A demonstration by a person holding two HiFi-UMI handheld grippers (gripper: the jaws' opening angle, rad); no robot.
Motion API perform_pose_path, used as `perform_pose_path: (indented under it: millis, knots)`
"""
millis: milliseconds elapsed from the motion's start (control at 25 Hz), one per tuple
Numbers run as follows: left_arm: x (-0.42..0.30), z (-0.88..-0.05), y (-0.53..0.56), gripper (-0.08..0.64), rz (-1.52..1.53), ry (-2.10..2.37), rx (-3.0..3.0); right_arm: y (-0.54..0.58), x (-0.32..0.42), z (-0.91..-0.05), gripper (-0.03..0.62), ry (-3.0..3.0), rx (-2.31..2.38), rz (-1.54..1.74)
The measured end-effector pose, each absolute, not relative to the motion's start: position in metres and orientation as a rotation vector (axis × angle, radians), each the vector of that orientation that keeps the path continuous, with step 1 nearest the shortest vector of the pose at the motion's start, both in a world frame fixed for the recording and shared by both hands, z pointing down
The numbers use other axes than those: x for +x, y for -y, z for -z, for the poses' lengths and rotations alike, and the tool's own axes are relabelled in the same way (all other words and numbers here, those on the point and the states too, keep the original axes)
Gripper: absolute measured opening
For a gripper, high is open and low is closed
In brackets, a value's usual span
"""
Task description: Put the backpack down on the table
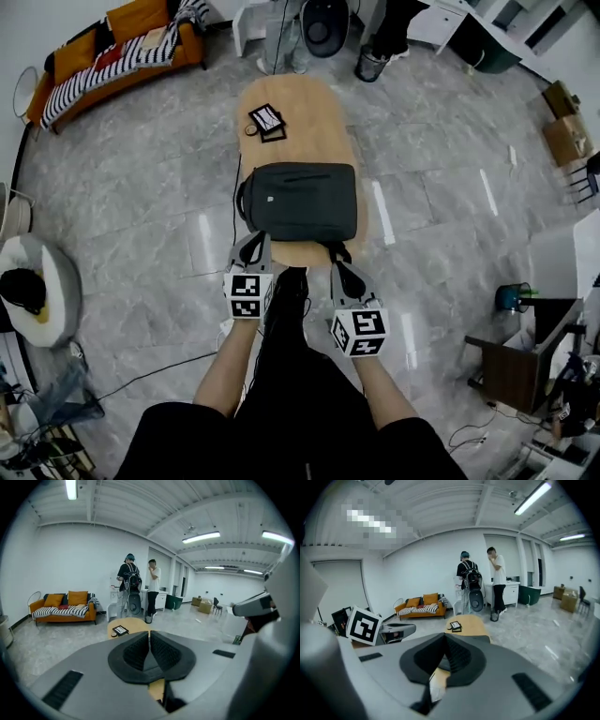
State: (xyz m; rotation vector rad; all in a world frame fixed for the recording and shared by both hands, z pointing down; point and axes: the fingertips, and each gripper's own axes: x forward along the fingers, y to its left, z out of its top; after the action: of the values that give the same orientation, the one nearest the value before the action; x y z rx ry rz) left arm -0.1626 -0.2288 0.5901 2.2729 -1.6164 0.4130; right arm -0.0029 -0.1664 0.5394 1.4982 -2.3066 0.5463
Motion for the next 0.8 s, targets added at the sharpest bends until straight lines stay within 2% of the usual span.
perform_pose_path:
  millis: [400,800]
  knots:
    - [-0.1,-0.514,0.137,0.025,-0.433,1.509,2.457,0.094,0.015,-0.485,0.009,2.402,1.648,-0.525]
    - [-0.102,-0.499,0.125,0.025,-0.402,1.527,2.468,0.085,0.008,-0.472,0.009,2.412,1.653,-0.479]
